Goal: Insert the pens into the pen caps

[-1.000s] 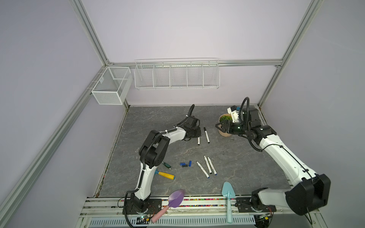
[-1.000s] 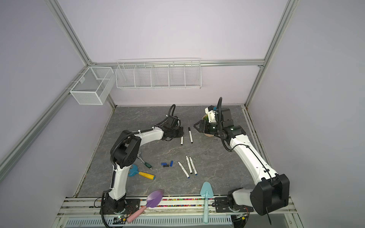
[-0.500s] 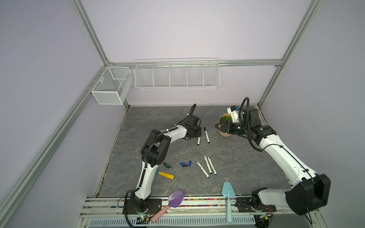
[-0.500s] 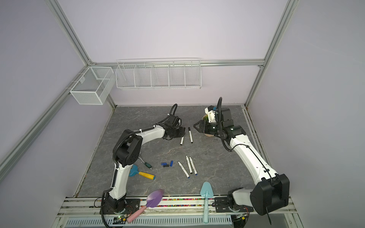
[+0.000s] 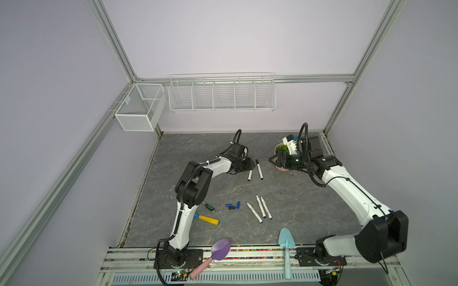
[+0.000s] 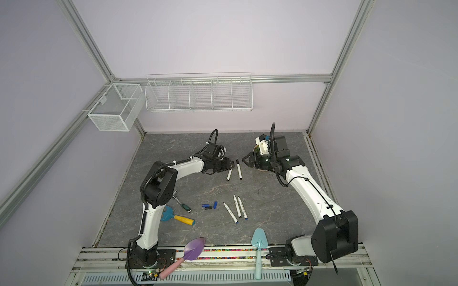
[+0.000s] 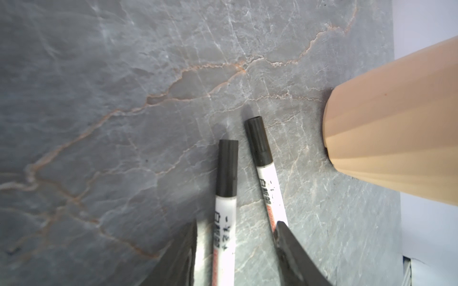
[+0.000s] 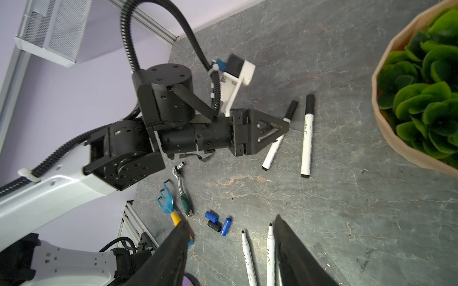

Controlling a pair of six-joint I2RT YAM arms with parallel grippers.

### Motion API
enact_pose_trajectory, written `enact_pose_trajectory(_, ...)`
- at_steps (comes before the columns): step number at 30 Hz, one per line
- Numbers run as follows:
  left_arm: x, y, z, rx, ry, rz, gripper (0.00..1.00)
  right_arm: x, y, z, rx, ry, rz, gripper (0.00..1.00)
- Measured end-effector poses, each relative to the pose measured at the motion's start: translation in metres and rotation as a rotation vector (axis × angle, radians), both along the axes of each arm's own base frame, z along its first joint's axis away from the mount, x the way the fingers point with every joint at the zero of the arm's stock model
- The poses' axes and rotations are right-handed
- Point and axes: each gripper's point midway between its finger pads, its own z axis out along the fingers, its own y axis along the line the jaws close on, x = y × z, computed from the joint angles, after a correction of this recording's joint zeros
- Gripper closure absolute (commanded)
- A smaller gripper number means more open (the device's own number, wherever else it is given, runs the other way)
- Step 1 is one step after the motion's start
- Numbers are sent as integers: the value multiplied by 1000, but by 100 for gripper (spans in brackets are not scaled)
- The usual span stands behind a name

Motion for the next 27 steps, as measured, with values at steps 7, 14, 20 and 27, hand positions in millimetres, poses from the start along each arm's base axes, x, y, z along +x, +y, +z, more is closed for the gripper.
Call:
enact_pose_trajectory(7, -16, 27, 31, -14, -111, -2, 44, -3, 0, -12, -61, 10, 1, 43)
enact_pose_trajectory(14, -31, 86, 87, 9, -321, 229, 43, -61, 32, -91, -310, 113, 176, 52)
enact_pose_trajectory(20, -47, 142, 65, 125, -329, 436, 42, -100, 25, -163, -572, 250, 301, 61)
enact_pose_trajectory(27, -50, 166, 76, 170, -382, 528, 42, -108, 24, -195, -678, 289, 354, 65)
